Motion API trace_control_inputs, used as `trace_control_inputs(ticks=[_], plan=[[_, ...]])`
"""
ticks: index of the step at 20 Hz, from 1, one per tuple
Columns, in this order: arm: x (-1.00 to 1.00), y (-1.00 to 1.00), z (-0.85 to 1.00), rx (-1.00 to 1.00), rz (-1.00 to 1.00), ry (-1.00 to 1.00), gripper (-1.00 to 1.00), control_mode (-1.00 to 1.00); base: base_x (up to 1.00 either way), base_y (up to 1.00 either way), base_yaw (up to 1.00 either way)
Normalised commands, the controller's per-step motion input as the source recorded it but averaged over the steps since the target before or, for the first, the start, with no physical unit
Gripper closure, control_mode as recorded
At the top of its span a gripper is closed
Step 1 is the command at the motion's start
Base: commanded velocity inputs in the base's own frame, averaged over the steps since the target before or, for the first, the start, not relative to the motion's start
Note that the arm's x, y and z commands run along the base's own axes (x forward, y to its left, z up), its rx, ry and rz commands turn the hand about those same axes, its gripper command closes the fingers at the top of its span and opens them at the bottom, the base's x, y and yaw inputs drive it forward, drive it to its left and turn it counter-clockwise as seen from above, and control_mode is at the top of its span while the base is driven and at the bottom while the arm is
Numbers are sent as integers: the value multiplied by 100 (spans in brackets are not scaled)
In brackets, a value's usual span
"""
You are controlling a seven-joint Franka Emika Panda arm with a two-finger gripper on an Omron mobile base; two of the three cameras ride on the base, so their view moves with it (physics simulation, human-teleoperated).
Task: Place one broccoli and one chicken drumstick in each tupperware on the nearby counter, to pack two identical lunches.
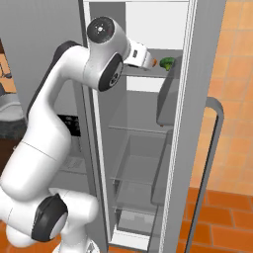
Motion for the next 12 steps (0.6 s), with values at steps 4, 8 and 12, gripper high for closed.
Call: trace_control_inputs(ticks=[4, 8, 12], plan=[[21, 4, -61, -6, 0, -9, -100, -100, 0, 0, 0], [42, 0, -32, -2, 0, 1, -100, -100, 0, 0, 0], [58, 0, -1, 0, 0, 11, -100, -100, 0, 0, 0]])
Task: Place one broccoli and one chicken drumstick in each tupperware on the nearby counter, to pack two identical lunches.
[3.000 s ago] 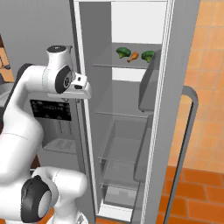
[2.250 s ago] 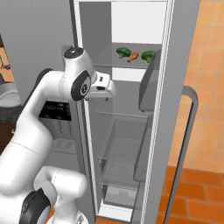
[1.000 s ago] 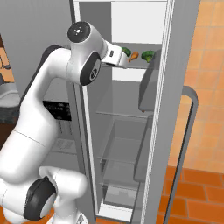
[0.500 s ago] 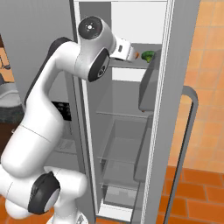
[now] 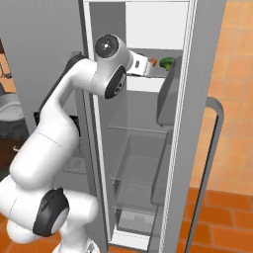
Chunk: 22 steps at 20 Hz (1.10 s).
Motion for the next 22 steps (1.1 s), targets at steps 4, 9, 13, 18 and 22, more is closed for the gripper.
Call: trace_control_inputs(ticks=[4, 9, 13, 18, 22], plan=[[61, 0, 0, 0, 3, 11, -100, -100, 0, 0, 0], [47, -14, -3, 0, 7, 3, -100, -100, 0, 0, 0], [44, -13, -10, 0, 8, 0, -100, -100, 0, 0, 0], [49, 0, -17, 0, 6, 5, -100, -100, 0, 0, 0], [40, 0, -17, 0, 5, 8, -100, -100, 0, 0, 0]])
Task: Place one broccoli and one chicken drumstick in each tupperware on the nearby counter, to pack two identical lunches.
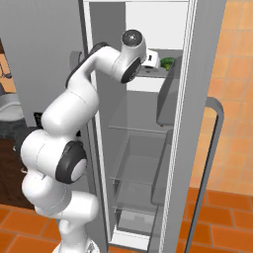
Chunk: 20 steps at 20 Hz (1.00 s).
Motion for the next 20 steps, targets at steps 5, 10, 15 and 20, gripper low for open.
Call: trace_control_inputs(ticks=[5, 10, 15, 20], plan=[[22, -5, -16, 0, 3, 0, -100, -100, 0, 0, 0], [28, 0, 0, 0, 2, 6, -100, -100, 0, 0, 0], [28, -8, -6, 0, 4, 2, -100, -100, 0, 0, 0], [37, -9, -2, 0, 5, 1, -100, -100, 0, 0, 0]])
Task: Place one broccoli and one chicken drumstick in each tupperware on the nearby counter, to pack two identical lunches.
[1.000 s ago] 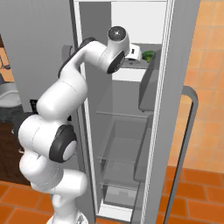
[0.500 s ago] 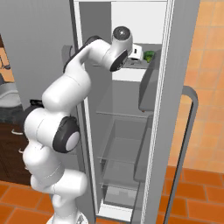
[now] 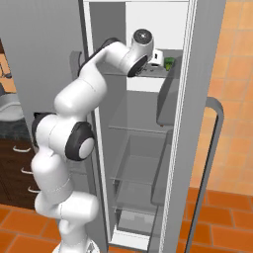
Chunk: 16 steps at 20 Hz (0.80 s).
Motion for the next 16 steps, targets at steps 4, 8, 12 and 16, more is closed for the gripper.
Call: trace_control_inputs(ticks=[4, 8, 12, 16], plan=[[52, -6, -6, 0, 4, 2, -100, -100, 0, 0, 0], [58, -9, -6, 0, 4, 1, -100, -100, 0, 0, 0], [54, -22, -1, 0, 4, 3, -100, -100, 0, 0, 0], [52, -11, -26, 0, 3, 2, -100, -100, 0, 0, 0]])
